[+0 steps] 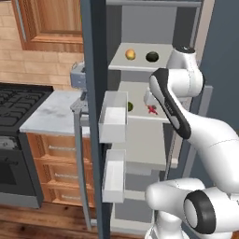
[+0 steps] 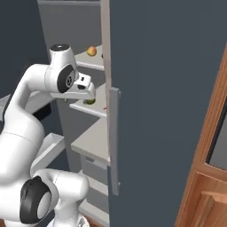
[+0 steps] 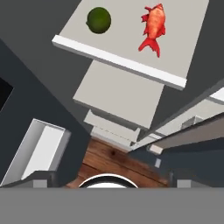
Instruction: Take the mango and squash from the highest rack and move them to the second highest rack where the lime and fish are located, to maximize freezer space. Close the freezer door after rearranging.
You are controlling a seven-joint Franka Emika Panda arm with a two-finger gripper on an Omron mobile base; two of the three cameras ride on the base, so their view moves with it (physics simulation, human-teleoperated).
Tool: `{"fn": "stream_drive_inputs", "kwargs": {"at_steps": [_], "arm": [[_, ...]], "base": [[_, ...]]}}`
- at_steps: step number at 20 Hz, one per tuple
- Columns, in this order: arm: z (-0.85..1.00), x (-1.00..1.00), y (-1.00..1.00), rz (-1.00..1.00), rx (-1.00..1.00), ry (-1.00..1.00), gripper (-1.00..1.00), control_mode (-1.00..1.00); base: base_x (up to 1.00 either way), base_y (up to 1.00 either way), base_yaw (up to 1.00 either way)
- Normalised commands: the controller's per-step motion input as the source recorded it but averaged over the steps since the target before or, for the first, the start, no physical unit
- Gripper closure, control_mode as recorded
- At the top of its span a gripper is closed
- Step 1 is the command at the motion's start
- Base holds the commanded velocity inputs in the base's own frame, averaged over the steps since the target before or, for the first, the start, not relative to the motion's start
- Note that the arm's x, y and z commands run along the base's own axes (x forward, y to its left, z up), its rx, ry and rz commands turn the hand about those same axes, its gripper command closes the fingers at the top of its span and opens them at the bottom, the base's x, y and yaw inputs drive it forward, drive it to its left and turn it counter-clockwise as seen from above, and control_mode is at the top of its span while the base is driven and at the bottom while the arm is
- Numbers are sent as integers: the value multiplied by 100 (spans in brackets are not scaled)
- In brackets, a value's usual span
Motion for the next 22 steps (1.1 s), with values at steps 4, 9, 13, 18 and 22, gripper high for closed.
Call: {"fn": "stream_drive_inputs", "kwargs": {"at_steps": [4,9,13,18,22], "arm": [[0,0,0,0,0,0,-100,100],[0,0,0,0,0,0,-100,100],[0,0,0,0,0,0,-100,100],[-7,-38,4,7,2,-8,-100,-100],[-7,-38,64,-6,0,0,-100,-100]], "base": [[60,-3,26],[58,-1,28],[44,0,17],[0,0,1],[0,0,0]]}}
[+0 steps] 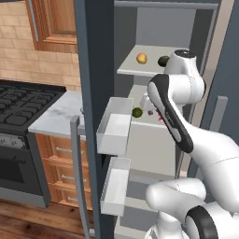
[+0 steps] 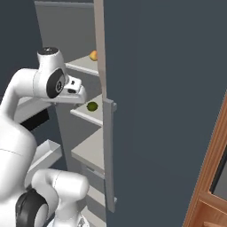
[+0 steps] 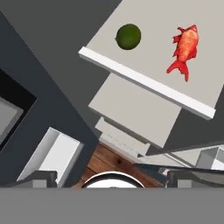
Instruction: Take the mango and squash from the highest rack and move them to the second highest rack where the lime and fish are located, to maximize freezer space. Close the freezer door after rearranging.
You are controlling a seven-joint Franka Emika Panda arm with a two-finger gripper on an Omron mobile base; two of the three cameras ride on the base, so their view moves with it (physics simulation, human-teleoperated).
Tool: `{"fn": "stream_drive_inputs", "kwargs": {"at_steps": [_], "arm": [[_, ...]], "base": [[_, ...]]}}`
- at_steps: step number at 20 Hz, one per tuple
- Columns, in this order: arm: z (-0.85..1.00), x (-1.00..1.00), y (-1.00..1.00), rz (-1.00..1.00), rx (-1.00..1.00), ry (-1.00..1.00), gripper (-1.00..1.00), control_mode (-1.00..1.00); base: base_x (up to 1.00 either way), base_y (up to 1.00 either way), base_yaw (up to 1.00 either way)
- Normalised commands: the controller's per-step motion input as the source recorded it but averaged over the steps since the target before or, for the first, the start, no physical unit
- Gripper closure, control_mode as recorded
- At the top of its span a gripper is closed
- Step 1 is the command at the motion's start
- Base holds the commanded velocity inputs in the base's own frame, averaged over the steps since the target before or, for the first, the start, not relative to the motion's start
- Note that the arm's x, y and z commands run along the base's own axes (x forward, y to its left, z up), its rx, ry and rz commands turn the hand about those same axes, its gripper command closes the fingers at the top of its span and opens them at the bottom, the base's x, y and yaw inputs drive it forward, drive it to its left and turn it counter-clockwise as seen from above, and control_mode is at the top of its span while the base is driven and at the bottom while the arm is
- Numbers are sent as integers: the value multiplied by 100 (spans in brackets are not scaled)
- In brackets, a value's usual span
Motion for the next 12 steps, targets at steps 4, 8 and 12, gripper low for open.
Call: {"fn": "stream_drive_inputs", "kwargs": {"at_steps": [4,8,12], "arm": [[0,3,97,-27,0,0,-100,-100],[0,15,94,-25,0,0,-100,-100],[13,7,54,-9,3,-7,-100,-100]], "base": [[0,0,0],[0,0,0],[0,0,0]]}}
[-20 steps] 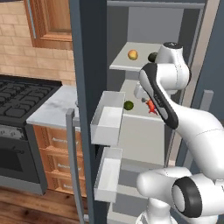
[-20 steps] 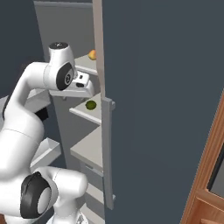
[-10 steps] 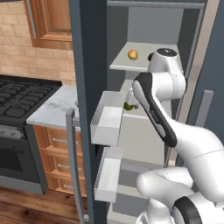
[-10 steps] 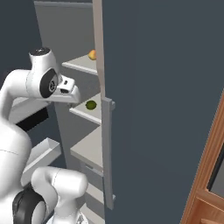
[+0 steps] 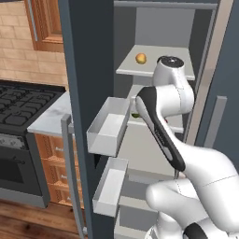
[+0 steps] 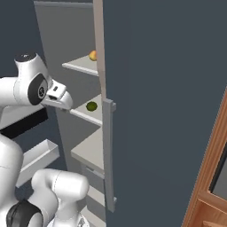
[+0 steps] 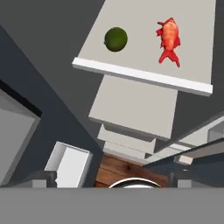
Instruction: Take the mango and squash from the highest rack and move them to the second highest rack where the lime and fish are located, to maximize freezer space. Close the freezer door after rearranging.
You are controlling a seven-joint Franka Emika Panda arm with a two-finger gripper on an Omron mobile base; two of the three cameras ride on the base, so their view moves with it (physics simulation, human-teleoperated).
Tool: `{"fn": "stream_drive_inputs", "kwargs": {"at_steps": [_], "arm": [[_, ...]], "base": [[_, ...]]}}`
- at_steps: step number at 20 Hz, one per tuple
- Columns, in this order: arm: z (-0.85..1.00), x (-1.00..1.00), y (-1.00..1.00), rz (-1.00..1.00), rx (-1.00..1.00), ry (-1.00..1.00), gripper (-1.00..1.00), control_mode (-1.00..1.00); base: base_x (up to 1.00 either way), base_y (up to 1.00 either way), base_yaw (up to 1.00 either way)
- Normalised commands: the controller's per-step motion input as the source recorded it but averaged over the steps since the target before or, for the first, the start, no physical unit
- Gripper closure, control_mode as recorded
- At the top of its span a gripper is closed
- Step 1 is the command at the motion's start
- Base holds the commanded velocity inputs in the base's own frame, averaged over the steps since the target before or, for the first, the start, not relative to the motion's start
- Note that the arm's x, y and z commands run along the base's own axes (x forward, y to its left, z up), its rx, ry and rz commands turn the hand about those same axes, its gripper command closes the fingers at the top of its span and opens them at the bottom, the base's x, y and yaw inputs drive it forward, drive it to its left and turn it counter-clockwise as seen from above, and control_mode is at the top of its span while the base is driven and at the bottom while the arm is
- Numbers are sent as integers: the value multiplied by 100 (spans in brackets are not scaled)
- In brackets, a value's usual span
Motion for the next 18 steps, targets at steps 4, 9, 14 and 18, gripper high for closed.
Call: {"fn": "stream_drive_inputs", "kwargs": {"at_steps": [4,9,14,18], "arm": [[88,0,-22,0,11,-31,-100,-100],[99,5,-21,3,9,-22,-100,-100],[58,13,0,1,-4,0,-100,-100],[43,1,0,24,-35,0,-100,-100]], "base": [[0,0,0],[0,0,0],[0,0,0],[0,0,0]]}}
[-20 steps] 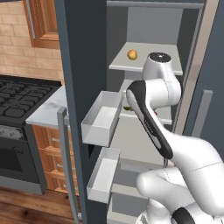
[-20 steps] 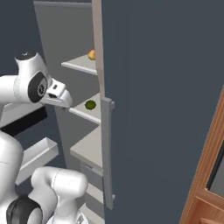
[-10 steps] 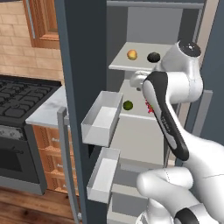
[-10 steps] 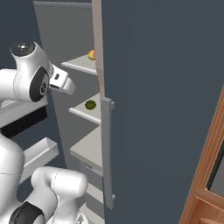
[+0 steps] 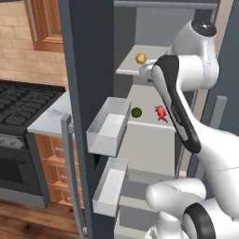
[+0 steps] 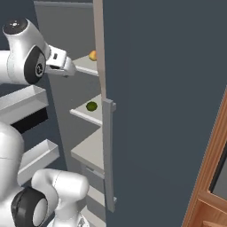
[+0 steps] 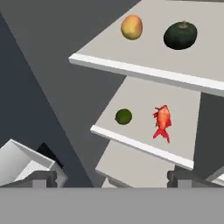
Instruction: Take the mango and squash from the highest rack and move them to the second highest rack where the lime and fish are located, to maximize freezer space. Close the freezer door after rearranging.
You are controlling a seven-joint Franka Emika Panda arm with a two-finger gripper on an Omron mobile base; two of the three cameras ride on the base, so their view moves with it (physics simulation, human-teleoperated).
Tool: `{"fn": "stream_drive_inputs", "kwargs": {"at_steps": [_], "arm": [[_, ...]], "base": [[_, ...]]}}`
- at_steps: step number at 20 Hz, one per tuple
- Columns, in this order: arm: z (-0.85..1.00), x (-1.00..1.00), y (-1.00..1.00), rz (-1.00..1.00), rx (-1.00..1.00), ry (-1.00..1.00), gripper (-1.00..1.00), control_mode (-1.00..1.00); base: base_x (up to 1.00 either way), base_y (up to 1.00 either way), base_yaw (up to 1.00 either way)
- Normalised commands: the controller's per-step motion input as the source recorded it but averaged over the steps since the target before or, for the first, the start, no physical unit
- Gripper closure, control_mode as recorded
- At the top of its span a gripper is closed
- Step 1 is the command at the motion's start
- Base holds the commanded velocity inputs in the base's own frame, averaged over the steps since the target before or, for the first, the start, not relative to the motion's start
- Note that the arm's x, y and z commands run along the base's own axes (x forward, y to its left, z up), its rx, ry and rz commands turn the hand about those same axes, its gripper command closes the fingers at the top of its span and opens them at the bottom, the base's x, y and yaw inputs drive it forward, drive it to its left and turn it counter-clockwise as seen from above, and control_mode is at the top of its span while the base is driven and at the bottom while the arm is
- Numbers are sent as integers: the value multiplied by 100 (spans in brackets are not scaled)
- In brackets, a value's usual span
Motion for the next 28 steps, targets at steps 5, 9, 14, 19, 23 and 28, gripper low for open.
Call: {"fn": "stream_drive_inputs", "kwargs": {"at_steps": [5,9,14,19,23,28], "arm": [[15,0,0,31,-56,0,-100,-100],[0,1,0,11,-64,0,-100,-100],[1,24,-5,0,-36,-1,-100,-100],[0,44,-27,3,0,0,-100,-100],[0,60,-36,1,9,0,-100,-100],[0,64,-15,3,8,0,-100,-100]], "base": [[0,0,0],[0,0,0],[0,0,0],[0,0,0],[0,0,0],[0,0,0]]}}
